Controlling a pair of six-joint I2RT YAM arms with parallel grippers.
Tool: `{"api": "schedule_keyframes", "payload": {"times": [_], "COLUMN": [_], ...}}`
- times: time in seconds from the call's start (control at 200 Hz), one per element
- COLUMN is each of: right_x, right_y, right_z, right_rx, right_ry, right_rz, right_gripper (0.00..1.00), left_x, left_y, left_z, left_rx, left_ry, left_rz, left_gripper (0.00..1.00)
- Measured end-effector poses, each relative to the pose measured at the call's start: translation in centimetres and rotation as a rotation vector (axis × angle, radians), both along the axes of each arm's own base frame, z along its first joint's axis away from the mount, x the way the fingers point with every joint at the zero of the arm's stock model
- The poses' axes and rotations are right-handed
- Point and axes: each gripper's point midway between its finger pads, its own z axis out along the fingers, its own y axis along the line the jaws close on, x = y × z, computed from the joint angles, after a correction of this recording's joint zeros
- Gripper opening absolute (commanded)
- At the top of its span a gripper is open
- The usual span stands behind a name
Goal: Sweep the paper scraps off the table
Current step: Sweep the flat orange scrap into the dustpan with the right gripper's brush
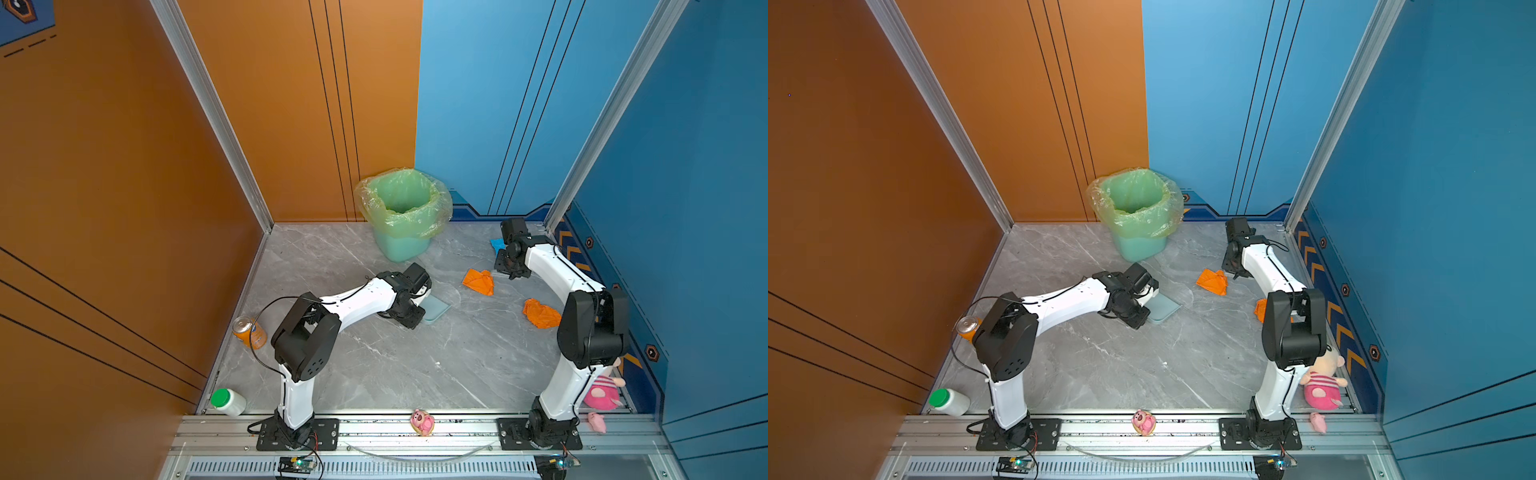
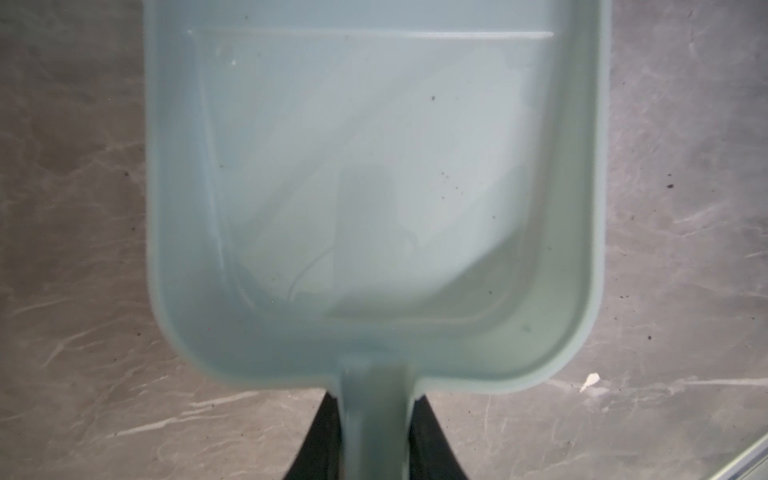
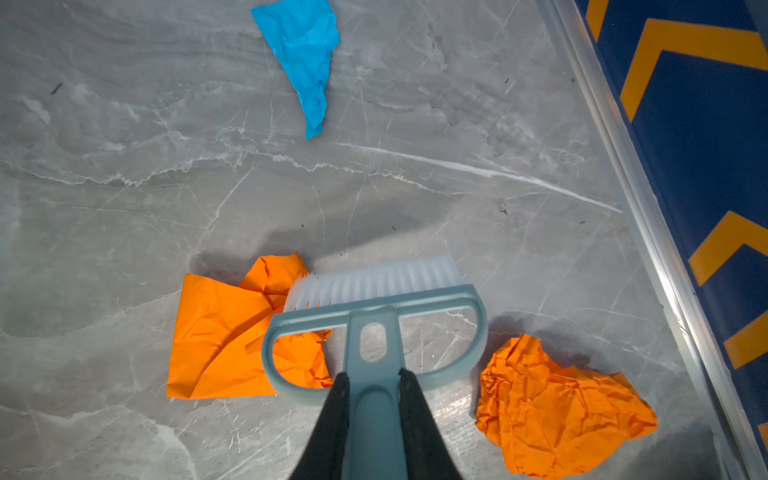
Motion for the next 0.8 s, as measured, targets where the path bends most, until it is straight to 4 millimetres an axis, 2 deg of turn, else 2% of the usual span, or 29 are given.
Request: {"api": "schedule_keyframes", "payload": {"times": [0.22,0.486,0.801], "right_x": [-0.3,-2.0,-5.1], "right_y": [3.0,6.9,13.8], "right_z": [-0.4,-2.0,-2.2], "right_rx": [-0.004,0.005,0.134], "right_ry": [0.01,0.046,0.058], "right_rz": [0.075,0.19,0.425], "right_gripper": [0.0,0.0,0.0], "left_x": [-0.6,-0.7,-0.7], "left_y": [0.1,0.1,0.0], "left_z": [-0.5,-1.9,-1.9], "left_rx": [0.021,0.046,0.045], "left_ry": [0.021,0.049,0.046], "left_rz": [-0.007,-0.011,-0.015], "left_gripper": [0.0,0.0,0.0]}}
